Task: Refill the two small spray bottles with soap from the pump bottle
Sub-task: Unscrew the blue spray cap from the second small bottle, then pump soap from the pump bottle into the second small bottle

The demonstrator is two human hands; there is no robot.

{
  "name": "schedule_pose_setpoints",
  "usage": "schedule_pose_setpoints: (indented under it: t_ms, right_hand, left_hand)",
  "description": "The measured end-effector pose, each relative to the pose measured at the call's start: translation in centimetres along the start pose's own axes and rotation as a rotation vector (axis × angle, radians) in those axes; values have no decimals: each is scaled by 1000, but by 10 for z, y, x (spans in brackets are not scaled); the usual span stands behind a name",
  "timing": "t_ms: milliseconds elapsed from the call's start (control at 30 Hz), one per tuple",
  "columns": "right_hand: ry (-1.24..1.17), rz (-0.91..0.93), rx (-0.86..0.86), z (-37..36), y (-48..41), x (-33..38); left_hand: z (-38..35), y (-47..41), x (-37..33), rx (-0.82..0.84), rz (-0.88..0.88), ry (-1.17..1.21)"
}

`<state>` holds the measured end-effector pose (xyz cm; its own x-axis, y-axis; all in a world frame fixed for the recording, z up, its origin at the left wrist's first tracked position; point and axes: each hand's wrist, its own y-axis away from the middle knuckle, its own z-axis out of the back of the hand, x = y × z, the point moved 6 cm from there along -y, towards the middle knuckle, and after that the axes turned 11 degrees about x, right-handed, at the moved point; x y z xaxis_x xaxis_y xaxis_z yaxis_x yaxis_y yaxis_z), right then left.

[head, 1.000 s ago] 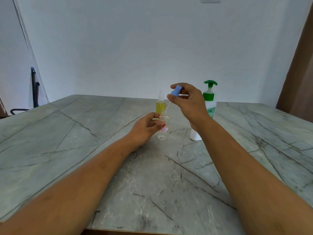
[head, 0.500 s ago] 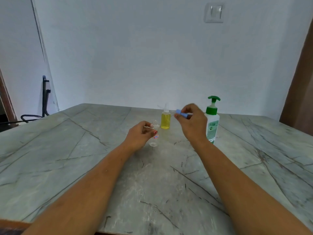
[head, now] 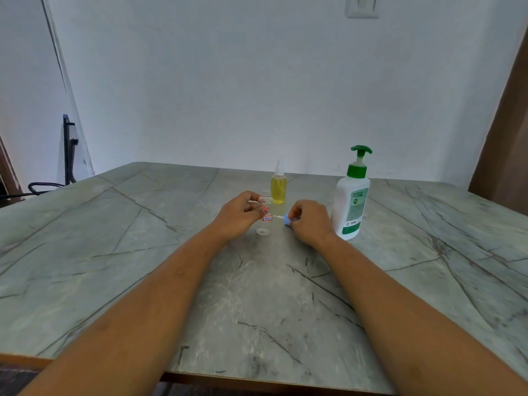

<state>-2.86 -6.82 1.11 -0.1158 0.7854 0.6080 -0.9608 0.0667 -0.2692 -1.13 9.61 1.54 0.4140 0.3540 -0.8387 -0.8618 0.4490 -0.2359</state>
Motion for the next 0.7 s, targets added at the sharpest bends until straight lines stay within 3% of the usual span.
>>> schedule_pose_setpoints:
  t_ms: [267,367,500,600,700]
  right_hand:
    - [51,86,-61,20,8,24]
    - [80,250,-267,53,21,50]
    - [2,564,-692,105,55,71]
    - [-90,523,-960,134,70,49]
    - [-231,344,-904,141,62,10]
  left_hand:
    - [-13,2,-11,26,-34,-80]
    - [-18,3,-17,34,-53,-121]
    - [-26,5,-21,53,-77,-157]
    - [-29,6,-26,40,-94,-177]
    - [-34,7,-28,39,-84,-187]
